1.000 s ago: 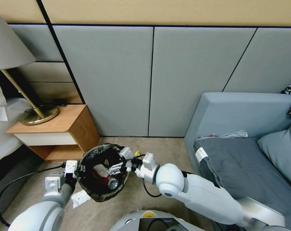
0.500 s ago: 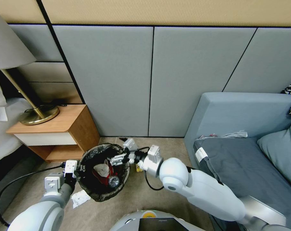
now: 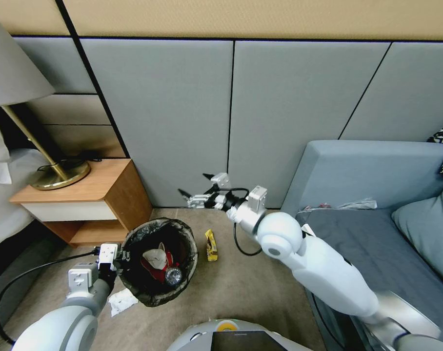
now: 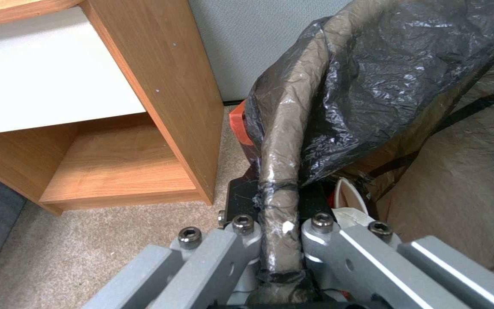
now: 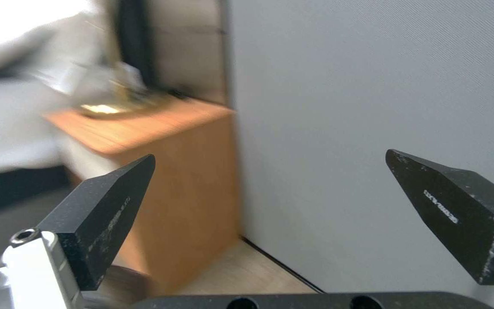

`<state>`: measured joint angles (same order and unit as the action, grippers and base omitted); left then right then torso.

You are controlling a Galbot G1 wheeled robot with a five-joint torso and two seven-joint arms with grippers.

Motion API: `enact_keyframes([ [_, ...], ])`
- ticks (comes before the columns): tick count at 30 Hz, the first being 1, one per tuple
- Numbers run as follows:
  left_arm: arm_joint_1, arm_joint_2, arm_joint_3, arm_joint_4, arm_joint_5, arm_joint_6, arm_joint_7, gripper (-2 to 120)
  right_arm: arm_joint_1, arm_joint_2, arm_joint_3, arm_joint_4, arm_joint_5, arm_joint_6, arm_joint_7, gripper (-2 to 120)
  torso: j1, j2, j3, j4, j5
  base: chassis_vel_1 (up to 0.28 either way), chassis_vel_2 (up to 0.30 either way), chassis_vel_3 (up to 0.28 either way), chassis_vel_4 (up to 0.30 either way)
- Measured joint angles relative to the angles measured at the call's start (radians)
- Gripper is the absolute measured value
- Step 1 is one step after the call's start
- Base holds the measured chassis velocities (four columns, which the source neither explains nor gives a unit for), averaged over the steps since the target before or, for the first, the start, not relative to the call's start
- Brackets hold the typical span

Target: Pick up the trash bin, then pick up the garbage from the floor and place it into the trash bin.

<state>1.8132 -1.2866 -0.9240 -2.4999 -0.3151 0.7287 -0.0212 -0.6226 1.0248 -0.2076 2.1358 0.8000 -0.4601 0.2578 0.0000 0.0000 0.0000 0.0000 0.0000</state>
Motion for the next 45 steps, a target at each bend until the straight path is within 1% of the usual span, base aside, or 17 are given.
enact_keyframes([
  [5,-0.001,-0.002,0.000,0.000,0.000,0.000,0.000,1,-0.027,0.005,0.003,-0.054,-0.019,0.005,0.025,100,0.000,0.000,0.000,0.0000,0.0000,0.000,0.000,0.000,0.000],
  [8,-0.002,-0.003,0.001,0.000,0.000,-0.001,0.001,1,-0.054,0.016,0.011,-0.121,-0.030,0.008,0.076,100,0.000,0.000,0.000,0.0000,0.0000,0.000,0.000,0.000,0.000],
  [9,-0.002,-0.003,0.001,0.000,0.000,-0.001,0.001,1,-0.054,0.016,0.011,-0.121,-0.030,0.008,0.076,100,0.000,0.000,0.000,0.0000,0.0000,0.000,0.000,0.000,0.000],
  [12,-0.005,0.000,0.002,0.000,0.000,-0.002,0.003,1,-0.074,0.028,0.020,-0.195,-0.028,0.008,0.118,100,0.000,0.000,0.000,0.0000,0.0001,0.000,0.000,0.000,0.000],
  [13,-0.005,0.000,0.002,0.000,0.000,-0.002,0.003,1,-0.074,0.028,0.020,-0.195,-0.028,0.008,0.118,100,0.000,0.000,0.000,0.0000,0.0001,0.000,0.000,0.000,0.000],
  [15,-0.008,0.000,0.005,0.000,0.000,-0.002,0.003,1,-0.086,0.037,0.023,-0.240,-0.007,0.008,0.136,100,0.000,0.000,0.000,0.0000,0.0000,0.000,0.000,0.000,0.000],
  [17,-0.009,0.000,0.006,0.000,0.000,-0.002,0.003,1,-0.088,0.038,0.023,-0.244,-0.002,0.008,0.138,100,0.000,0.000,0.000,0.0000,0.0000,0.000,0.000,0.000,0.000],
  [19,-0.009,0.000,0.006,0.000,0.000,-0.003,0.003,1,-0.102,0.053,0.022,-0.279,0.041,-0.006,0.152,100,0.000,0.000,0.000,0.0000,0.0000,0.000,0.000,0.000,0.000],
  [24,-0.008,0.000,0.006,0.000,0.000,-0.003,0.003,1,-0.112,0.065,0.020,-0.307,0.061,-0.018,0.154,100,0.000,0.000,0.000,0.0000,-0.0001,0.000,0.000,0.000,0.000],
  [27,-0.005,0.002,0.005,0.000,0.000,-0.003,0.003,1,-0.124,0.100,0.013,-0.368,0.090,-0.032,0.155,100,0.000,0.000,0.000,0.0001,-0.0002,0.000,0.000,0.000,0.000],
  [31,-0.005,0.003,0.005,0.000,0.000,-0.003,0.003,1,-0.126,0.118,0.008,-0.406,0.100,-0.035,0.154,100,0.000,0.000,0.000,0.0001,0.0000,0.000,0.000,0.000,0.000],
  [34,-0.007,0.003,0.005,0.000,0.000,-0.003,0.003,1,-0.119,0.142,0.003,-0.479,0.147,-0.048,0.134,100,0.000,0.000,0.000,0.0001,-0.0001,0.000,0.000,0.000,0.000],
  [38,-0.009,0.002,0.005,0.000,0.000,-0.003,0.003,1,-0.109,0.163,-0.002,-0.535,0.193,-0.063,0.119,100,0.000,0.000,0.000,0.0000,-0.0002,0.000,0.000,0.000,0.000],
  [39,-0.009,0.002,0.005,0.000,0.000,-0.003,0.003,1,-0.109,0.163,-0.002,-0.535,0.193,-0.063,0.119,100,0.000,0.000,0.000,0.0000,-0.0002,0.000,0.000,0.000,0.000],
  [41,-0.009,0.002,0.005,0.000,0.000,-0.004,0.003,1,-0.104,0.182,-0.008,-0.600,0.190,-0.064,0.102,100,0.000,0.000,0.000,0.0001,-0.0001,0.000,0.000,0.000,0.000],
  [42,-0.009,0.002,0.005,0.000,0.000,-0.004,0.003,1,-0.104,0.182,-0.008,-0.600,0.190,-0.064,0.102,100,0.000,0.000,0.000,0.0001,-0.0001,0.000,0.000,0.000,0.000],
  [45,-0.009,0.002,0.003,0.000,0.000,-0.004,0.003,1,-0.100,0.207,-0.011,-0.667,0.176,-0.060,0.082,100,0.000,0.000,0.000,0.0000,-0.0001,0.000,0.000,0.000,0.000],
])
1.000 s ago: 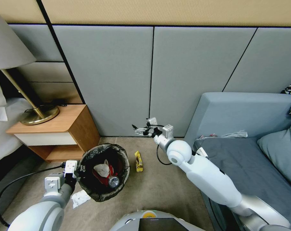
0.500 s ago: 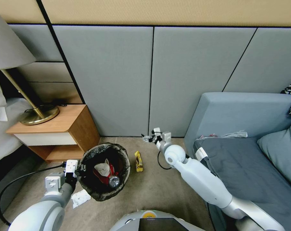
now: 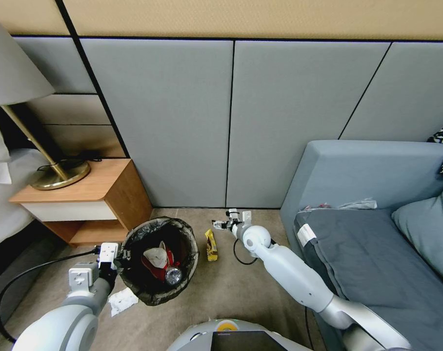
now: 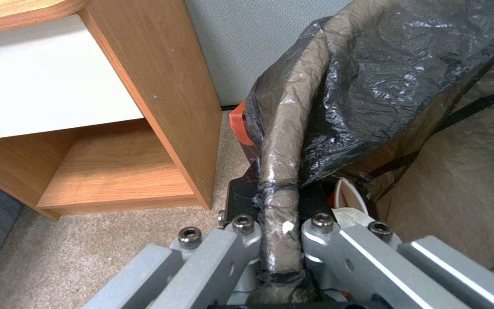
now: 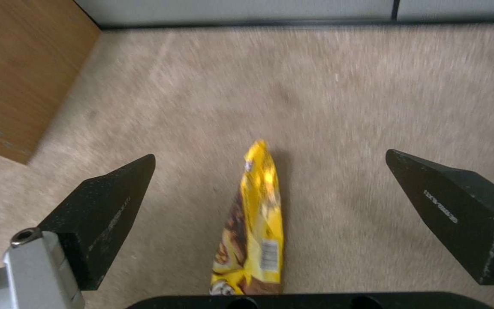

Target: Pick up the trash bin, then pick up the garbage from the floor and place it into the trash bin.

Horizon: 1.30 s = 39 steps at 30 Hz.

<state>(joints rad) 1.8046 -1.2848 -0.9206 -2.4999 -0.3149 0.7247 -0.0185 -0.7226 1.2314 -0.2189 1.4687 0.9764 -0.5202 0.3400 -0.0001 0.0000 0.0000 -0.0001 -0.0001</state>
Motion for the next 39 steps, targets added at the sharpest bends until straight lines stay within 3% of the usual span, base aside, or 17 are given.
enact_keyframes([
  [20,0.001,-0.001,0.000,0.000,0.002,0.000,-0.001,1,0.002,0.076,-0.030,-0.123,-0.056,0.010,-0.055,100,0.000,0.000,0.000,0.0001,0.0000,0.000,0.000,0.000,0.000],
  [39,-0.005,0.004,0.000,0.000,0.003,0.000,-0.001,1,0.045,0.184,-0.039,-0.396,-0.241,0.077,-0.099,100,0.000,0.000,0.000,0.0001,0.0000,0.000,0.000,0.000,0.000],
])
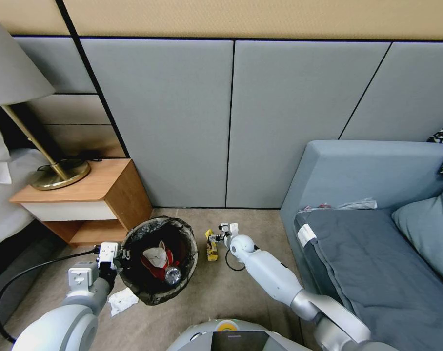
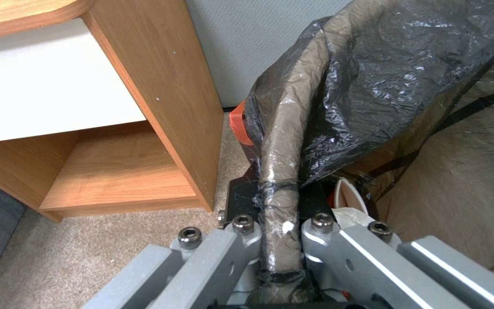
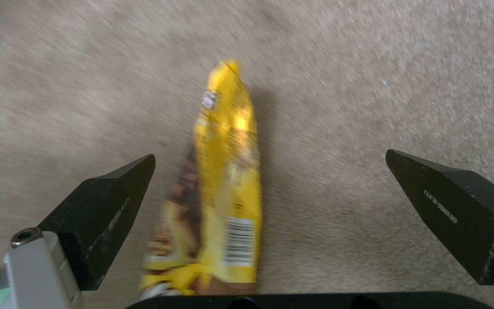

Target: Pick up the trash bin, then pick up the garbage from the floor and place it into the trash bin.

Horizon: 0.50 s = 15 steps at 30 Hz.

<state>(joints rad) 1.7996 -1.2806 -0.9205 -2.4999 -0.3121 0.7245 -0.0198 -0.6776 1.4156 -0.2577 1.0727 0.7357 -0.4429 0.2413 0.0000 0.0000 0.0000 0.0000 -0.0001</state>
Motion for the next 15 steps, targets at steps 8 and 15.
enact_keyframes([
  [8,-0.004,0.002,0.001,0.000,0.000,0.000,0.000,1,0.007,0.033,-0.001,-0.073,-0.057,0.026,-0.022,100,0.000,0.000,0.000,0.0000,0.0000,0.000,0.000,0.000,0.000],
  [15,-0.006,0.003,0.003,0.000,0.000,0.000,0.001,1,0.002,0.048,0.000,-0.110,-0.093,0.054,-0.070,100,0.000,0.000,0.000,0.0000,0.0001,0.000,0.000,0.000,0.000],
])
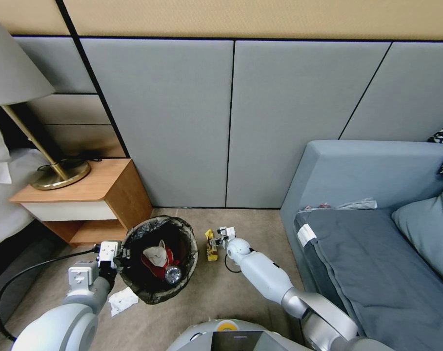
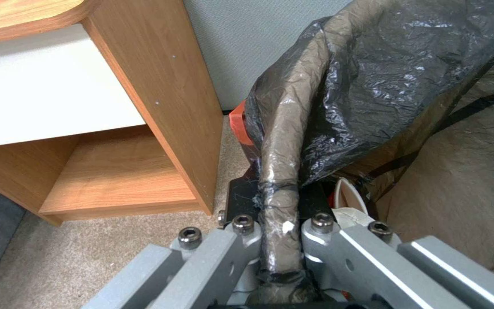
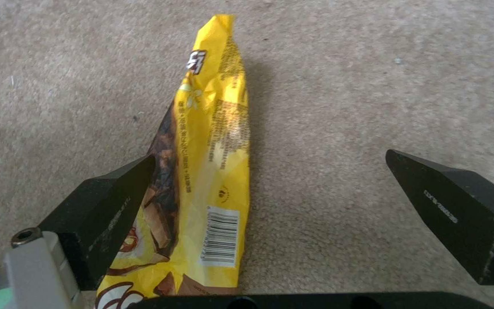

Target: Pick up the trash bin, then pick up the garbage from the floor and place it into the trash bin.

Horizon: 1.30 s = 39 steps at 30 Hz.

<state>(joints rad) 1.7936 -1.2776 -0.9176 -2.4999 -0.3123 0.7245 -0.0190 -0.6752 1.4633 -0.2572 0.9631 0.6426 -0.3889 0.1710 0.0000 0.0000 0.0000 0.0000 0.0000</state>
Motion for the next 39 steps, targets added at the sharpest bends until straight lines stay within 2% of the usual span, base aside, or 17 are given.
enact_keyframes([
  [12,0.004,-0.001,0.001,0.000,0.001,0.000,0.001,1,-0.014,-0.004,-0.002,-0.025,-0.041,0.068,-0.123,100,0.000,0.000,0.000,0.0000,0.0000,0.000,0.000,0.000,0.000],
  [25,0.009,-0.005,0.008,0.000,0.008,0.001,0.001,1,-0.024,0.004,-0.002,-0.048,-0.063,0.087,-0.138,100,0.000,0.000,0.000,-0.0001,0.0000,0.000,0.000,0.000,0.000],
  [39,0.011,-0.007,0.015,0.000,0.015,0.001,0.001,1,-0.015,0.069,-0.002,-0.149,-0.113,0.124,-0.180,100,0.000,0.000,0.000,0.0000,0.0000,0.000,0.000,0.000,0.000],
])
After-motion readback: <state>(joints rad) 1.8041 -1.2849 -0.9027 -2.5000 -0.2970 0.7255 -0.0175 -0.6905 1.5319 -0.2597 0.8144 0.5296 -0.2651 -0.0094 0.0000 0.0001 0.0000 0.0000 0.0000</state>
